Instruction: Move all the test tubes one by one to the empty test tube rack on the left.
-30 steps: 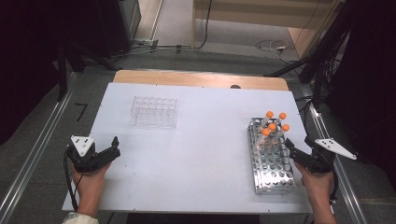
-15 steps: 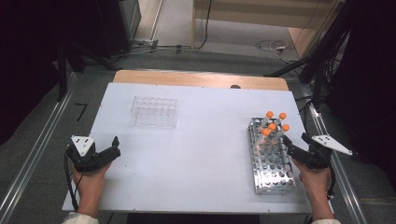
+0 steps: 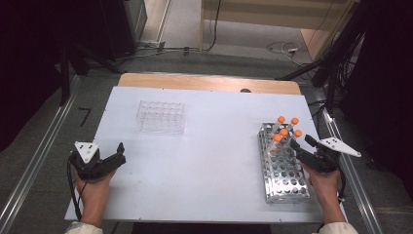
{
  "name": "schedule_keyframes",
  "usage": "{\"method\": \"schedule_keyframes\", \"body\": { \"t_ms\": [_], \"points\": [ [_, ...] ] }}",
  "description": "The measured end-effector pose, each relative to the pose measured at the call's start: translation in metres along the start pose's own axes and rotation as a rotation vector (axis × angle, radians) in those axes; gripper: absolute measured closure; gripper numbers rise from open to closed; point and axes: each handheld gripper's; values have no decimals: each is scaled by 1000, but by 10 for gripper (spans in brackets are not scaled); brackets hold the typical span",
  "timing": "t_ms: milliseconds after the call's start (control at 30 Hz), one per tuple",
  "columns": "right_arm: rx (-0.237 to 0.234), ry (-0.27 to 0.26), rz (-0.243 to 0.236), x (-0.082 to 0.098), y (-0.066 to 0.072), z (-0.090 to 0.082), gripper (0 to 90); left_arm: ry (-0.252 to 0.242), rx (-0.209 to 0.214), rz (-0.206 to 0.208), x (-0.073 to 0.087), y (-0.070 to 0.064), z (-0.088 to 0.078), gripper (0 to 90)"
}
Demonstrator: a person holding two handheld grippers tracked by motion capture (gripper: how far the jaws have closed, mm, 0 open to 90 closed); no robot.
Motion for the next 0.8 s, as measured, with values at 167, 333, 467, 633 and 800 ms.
{"method": "schedule_keyframes", "body": {
  "t_ms": [167,333,467,633,800],
  "points": [
    [-30,-7,-9,0,0,3,450,0,0,-1,0,0,0,40],
    [-43,-11,-23,1,0,6,532,0,0,1,0,0,0,40],
    [-50,-20,-39,0,2,7,583,2,-1,3,0,0,0,40],
    [-51,-22,-51,1,3,10,627,3,-2,2,0,0,1,40],
    [-47,-19,-57,2,2,13,676,6,-1,-2,1,1,1,40]
  ]
}}
Point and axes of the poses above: each handheld gripper's, and its own axes: z roughly forward along the jaws, x roughly out of its underside, y roughly to its left, and after that the axes turned 2 degrees about y, right-handed
